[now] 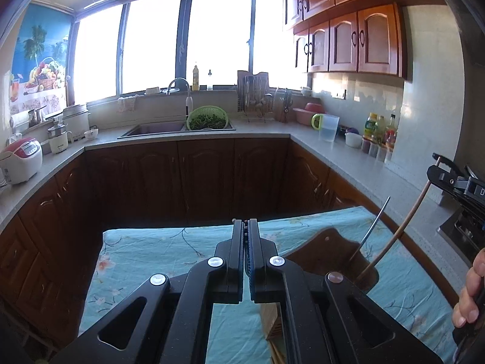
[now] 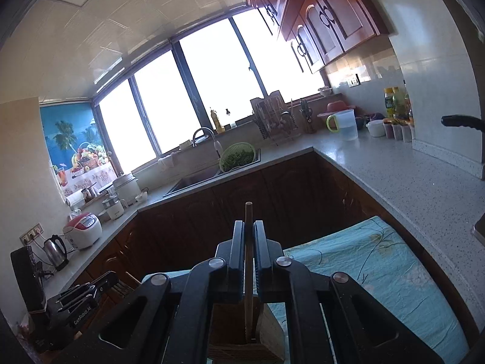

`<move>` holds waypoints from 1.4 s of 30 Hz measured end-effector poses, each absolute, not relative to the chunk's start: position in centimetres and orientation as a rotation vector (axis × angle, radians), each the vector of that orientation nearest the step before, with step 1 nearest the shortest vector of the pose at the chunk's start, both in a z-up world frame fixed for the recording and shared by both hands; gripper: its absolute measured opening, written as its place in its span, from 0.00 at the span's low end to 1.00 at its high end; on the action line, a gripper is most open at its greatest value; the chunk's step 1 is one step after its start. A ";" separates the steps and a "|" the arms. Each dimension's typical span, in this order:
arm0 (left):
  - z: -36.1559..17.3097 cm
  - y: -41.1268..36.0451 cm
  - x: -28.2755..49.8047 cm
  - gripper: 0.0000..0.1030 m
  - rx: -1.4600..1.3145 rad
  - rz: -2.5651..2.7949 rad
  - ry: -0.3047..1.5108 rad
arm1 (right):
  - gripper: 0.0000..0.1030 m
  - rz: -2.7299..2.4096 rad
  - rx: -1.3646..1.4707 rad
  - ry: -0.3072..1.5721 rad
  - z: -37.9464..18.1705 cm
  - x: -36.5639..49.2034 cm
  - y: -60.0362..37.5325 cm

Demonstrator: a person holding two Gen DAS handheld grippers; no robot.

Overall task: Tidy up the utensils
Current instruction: 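Lower both held chopsticks into the slots of the wooden caddy, then open both tools to release the chopsticks and pull back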

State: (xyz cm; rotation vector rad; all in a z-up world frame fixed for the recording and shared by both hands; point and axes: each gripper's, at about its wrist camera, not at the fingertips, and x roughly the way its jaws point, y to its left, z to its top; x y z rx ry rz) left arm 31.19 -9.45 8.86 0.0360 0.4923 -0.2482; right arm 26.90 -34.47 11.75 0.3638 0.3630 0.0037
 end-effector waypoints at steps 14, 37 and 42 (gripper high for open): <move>7.1 -11.3 35.6 0.01 0.046 -0.280 0.562 | 0.05 0.015 0.387 0.463 6.9 28.9 -34.4; 7.0 -4.5 28.8 0.67 -0.158 -0.254 0.534 | 0.77 0.064 0.472 0.403 8.7 23.0 -35.4; 5.2 -1.8 25.1 0.76 -0.255 -0.223 0.562 | 0.95 0.005 0.333 0.459 7.8 20.3 -32.8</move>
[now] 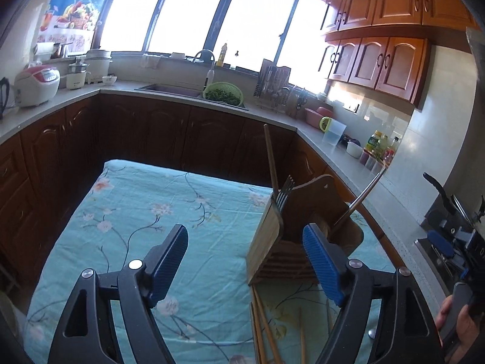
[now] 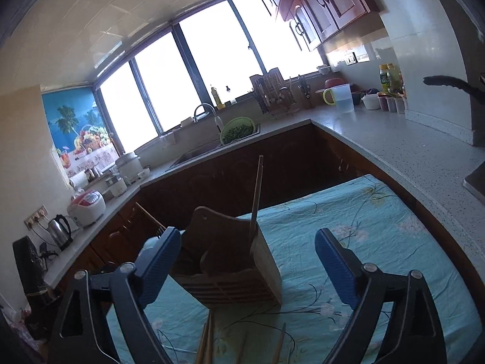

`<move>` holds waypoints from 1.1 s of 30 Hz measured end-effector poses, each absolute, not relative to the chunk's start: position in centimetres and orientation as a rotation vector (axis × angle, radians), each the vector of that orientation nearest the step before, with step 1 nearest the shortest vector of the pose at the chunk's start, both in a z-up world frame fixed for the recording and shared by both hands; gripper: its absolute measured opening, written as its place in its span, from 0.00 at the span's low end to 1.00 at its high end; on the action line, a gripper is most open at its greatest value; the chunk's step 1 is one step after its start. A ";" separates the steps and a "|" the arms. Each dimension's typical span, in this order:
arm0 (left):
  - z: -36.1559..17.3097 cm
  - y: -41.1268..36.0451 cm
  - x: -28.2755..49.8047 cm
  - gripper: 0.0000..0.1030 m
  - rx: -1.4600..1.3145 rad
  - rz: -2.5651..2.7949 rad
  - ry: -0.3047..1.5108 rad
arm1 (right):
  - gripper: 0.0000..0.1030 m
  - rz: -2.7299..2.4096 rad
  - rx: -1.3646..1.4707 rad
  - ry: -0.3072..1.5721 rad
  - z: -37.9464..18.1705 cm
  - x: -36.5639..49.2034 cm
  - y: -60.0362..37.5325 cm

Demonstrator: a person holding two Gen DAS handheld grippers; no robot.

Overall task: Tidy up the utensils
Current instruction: 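Open both tools to release the chopsticks and pull back, then move both tools down to the remaining wooden chopsticks beside the caddy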

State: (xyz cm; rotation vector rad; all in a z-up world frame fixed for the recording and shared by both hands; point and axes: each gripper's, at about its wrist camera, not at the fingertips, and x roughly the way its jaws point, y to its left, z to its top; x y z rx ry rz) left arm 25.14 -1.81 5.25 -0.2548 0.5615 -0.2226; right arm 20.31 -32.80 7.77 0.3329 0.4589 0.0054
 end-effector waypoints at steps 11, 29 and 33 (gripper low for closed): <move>4.9 1.4 16.4 0.81 -0.308 -0.180 0.558 | 0.99 -0.136 0.098 0.477 6.9 13.0 -27.4; 4.7 2.1 12.6 0.81 -0.265 -0.204 0.581 | 0.99 -0.139 0.072 0.493 6.1 9.1 -26.9; 4.5 1.4 13.3 0.81 -0.247 -0.213 0.613 | 0.99 -0.127 0.120 0.525 5.2 9.3 -28.1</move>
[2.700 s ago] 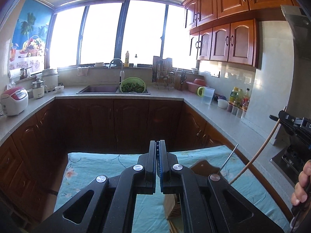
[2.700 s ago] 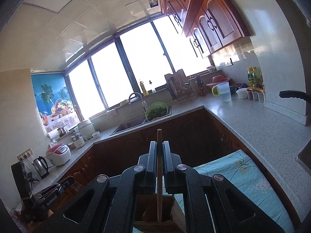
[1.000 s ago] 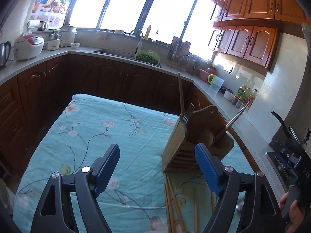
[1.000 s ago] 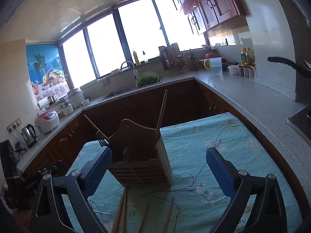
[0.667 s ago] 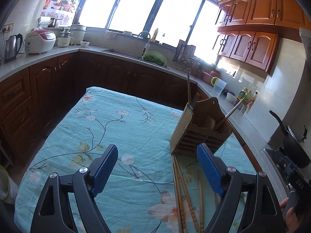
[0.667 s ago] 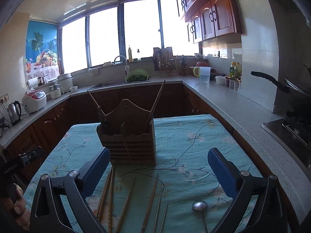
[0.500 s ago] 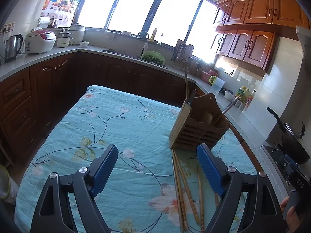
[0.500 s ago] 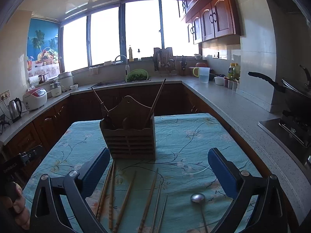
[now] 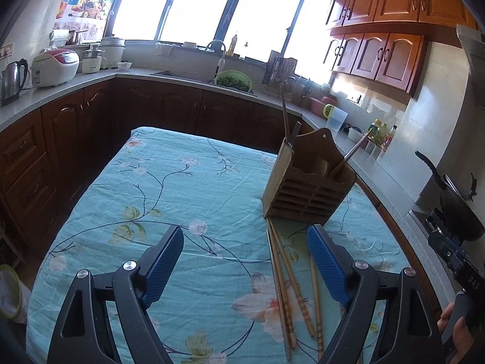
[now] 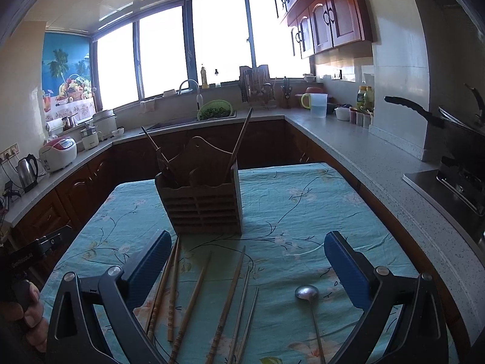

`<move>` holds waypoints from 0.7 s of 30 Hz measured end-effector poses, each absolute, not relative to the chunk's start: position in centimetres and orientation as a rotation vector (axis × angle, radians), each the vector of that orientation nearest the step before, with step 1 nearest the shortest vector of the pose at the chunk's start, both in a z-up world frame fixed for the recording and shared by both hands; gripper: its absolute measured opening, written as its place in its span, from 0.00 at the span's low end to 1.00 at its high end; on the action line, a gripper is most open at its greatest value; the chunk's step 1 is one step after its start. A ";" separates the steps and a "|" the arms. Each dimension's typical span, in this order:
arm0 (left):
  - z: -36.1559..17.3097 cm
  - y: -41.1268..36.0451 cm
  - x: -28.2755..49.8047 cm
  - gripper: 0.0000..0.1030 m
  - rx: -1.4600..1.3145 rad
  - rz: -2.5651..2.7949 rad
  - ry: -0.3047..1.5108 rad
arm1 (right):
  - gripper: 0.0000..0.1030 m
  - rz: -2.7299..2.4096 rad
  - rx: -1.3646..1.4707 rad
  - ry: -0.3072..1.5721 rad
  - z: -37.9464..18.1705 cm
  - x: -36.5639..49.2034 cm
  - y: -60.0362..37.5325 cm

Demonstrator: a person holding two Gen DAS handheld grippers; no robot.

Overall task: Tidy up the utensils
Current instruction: 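Move both tools down to the remaining wooden chopsticks beside the caddy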

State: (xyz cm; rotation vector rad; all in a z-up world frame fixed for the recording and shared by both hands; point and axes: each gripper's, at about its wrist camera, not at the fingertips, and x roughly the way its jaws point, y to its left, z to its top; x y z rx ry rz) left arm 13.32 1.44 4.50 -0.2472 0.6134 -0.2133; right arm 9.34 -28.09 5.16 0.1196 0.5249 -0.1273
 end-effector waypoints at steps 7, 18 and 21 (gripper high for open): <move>2.9 -0.5 16.4 0.80 -0.205 -0.230 0.734 | 0.98 -0.078 0.225 0.606 2.4 10.6 -30.1; 0.1 -4.7 22.7 0.52 -0.139 -0.317 0.892 | 0.51 -0.043 0.333 0.766 -2.1 13.4 -31.7; -1.2 -6.3 25.3 0.45 -0.112 -0.324 0.919 | 0.39 -0.029 0.343 0.794 -2.8 14.3 -31.6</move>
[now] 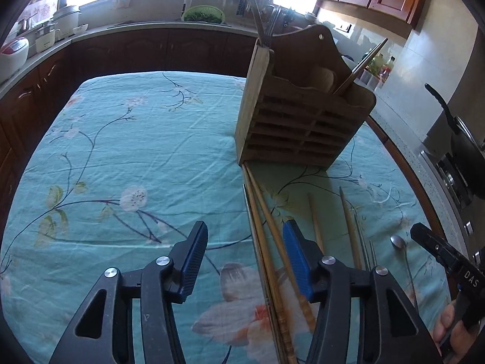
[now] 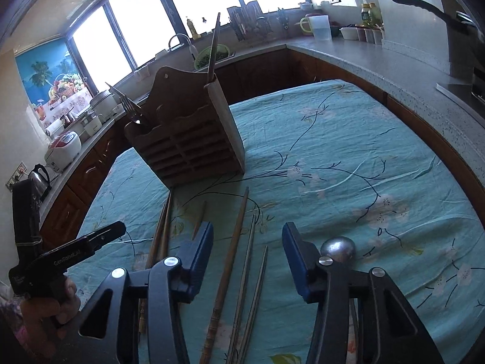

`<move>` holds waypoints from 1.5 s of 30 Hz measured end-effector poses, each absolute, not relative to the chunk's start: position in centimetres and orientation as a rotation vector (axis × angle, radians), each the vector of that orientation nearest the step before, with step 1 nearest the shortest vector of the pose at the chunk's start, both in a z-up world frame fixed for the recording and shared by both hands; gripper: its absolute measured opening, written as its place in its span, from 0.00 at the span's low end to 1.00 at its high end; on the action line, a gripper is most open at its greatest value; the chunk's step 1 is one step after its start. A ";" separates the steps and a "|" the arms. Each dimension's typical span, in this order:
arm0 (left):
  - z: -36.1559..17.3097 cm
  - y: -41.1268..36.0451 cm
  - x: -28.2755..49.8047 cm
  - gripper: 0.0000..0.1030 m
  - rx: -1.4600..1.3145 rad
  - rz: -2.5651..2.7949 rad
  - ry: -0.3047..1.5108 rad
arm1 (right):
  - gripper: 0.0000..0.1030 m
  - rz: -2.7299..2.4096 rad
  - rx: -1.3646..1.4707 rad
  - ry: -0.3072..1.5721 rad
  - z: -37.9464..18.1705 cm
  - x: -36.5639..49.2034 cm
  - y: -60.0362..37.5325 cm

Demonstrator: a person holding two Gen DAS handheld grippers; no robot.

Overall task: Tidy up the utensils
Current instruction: 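Move both tools down to the remaining wooden chopsticks beside the caddy, then grip a wooden chopstick with the left tool while the right tool grips another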

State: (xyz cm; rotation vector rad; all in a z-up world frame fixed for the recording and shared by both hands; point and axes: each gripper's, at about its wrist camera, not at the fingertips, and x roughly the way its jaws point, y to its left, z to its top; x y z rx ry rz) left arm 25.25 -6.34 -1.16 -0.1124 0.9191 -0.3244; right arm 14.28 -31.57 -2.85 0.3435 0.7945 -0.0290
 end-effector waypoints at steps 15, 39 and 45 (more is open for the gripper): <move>-5.9 -9.4 25.0 0.12 0.070 -0.395 0.985 | 0.27 0.064 0.373 0.870 -4.6 17.2 -29.8; -4.6 -4.2 22.1 0.35 0.005 -0.369 1.027 | 0.08 0.219 0.173 1.027 -8.6 23.6 -21.3; -4.7 -4.8 22.8 0.33 0.054 -0.330 1.010 | 0.08 0.230 0.200 1.044 -8.3 17.7 -23.4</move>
